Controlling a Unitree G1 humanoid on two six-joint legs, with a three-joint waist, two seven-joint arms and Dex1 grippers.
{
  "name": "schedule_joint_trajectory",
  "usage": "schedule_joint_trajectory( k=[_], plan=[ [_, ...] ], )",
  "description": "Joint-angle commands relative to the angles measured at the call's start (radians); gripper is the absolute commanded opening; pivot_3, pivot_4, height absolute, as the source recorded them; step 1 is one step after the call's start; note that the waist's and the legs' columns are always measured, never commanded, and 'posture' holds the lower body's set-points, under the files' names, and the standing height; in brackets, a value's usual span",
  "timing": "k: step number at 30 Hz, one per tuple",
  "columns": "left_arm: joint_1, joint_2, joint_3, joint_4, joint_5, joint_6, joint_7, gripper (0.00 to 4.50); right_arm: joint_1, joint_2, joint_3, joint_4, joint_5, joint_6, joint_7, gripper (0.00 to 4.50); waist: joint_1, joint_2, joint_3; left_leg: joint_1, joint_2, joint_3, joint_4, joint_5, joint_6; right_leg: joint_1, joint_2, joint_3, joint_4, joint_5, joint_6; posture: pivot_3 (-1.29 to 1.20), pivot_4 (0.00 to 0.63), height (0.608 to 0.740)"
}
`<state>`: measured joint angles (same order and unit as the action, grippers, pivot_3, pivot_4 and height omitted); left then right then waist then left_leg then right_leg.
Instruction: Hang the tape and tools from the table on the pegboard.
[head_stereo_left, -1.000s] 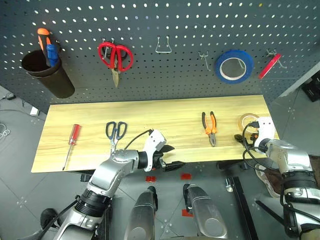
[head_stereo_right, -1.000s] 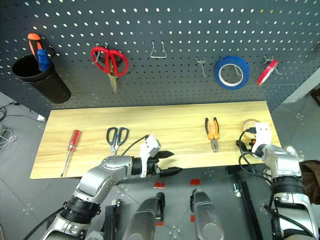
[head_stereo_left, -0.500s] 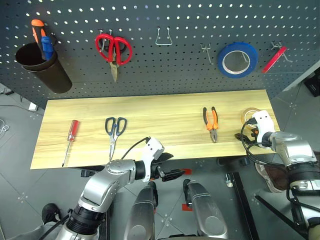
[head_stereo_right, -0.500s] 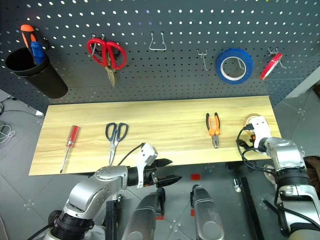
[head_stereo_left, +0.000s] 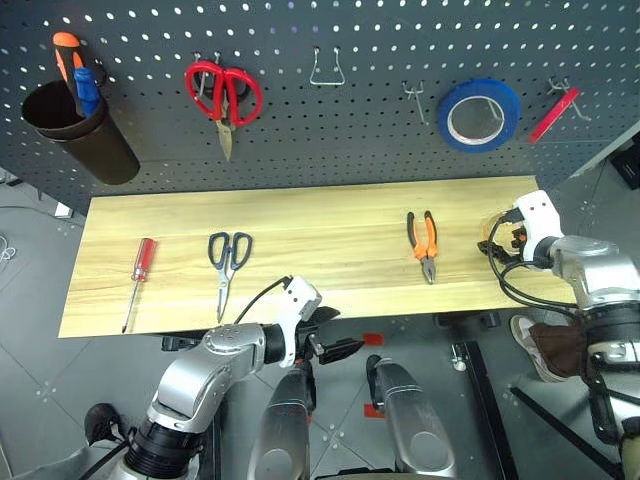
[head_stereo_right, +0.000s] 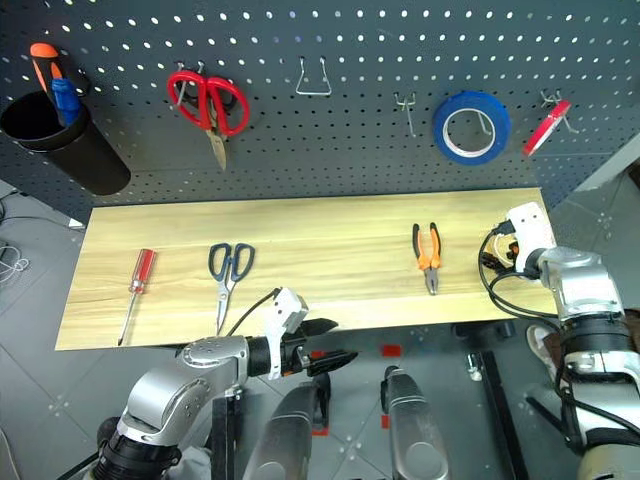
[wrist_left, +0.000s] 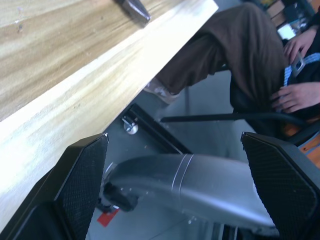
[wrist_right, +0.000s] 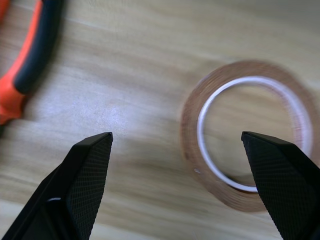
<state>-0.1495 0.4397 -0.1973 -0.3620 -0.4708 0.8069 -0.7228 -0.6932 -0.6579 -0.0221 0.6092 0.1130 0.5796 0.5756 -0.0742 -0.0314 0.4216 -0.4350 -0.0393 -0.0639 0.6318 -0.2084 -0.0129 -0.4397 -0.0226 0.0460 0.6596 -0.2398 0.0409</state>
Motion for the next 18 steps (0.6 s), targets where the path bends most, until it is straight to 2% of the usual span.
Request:
schedule_joint_trajectory(
  k=[1,7,10,13,18],
  plan=[
    [-0.002,-0.002,0.015,-0.060,-0.031,0.017,0.012,4.50,-0.082,-0.006,-0.051,0.189,-0.002,-0.149,0.004,4.43,0.000,0.001,0.004,0.000,0.000,0.001,0.000,0.000,0.000,0.000,0.000,0.000,0.000,0.000,0.000,-0.04,0.478,0.740],
    [0.023,0.017,0.035,-0.093,-0.048,0.033,0.021,4.50,-0.170,0.006,-0.088,0.401,0.019,-0.202,0.042,4.43,0.001,0.000,0.005,0.000,0.000,0.001,-0.002,0.000,0.000,-0.001,0.000,0.000,0.001,0.003,-0.004,-0.03,0.480,0.740],
    [0.026,0.017,0.041,-0.098,-0.051,0.037,0.030,4.50,-0.183,0.012,-0.103,0.433,0.021,-0.211,0.046,3.87,0.005,0.000,0.005,0.000,0.000,0.001,-0.002,0.000,0.000,-0.001,0.000,0.000,0.001,0.003,-0.005,-0.03,0.481,0.740],
    [0.009,-0.004,0.054,-0.092,-0.058,0.030,0.053,4.50,-0.165,0.017,-0.082,0.401,0.007,-0.197,0.068,2.93,0.005,0.001,0.006,0.000,0.000,0.002,-0.001,0.000,0.000,-0.001,0.000,0.001,0.001,0.003,-0.004,-0.03,0.480,0.740],
    [-0.058,-0.079,0.060,-0.061,-0.042,0.000,0.108,4.50,-0.122,0.032,-0.065,0.357,-0.014,-0.159,0.056,2.93,0.016,0.000,0.006,0.000,0.000,0.001,-0.001,0.000,0.000,-0.001,0.000,0.000,0.001,0.002,-0.003,-0.04,0.488,0.740]
  ],
)
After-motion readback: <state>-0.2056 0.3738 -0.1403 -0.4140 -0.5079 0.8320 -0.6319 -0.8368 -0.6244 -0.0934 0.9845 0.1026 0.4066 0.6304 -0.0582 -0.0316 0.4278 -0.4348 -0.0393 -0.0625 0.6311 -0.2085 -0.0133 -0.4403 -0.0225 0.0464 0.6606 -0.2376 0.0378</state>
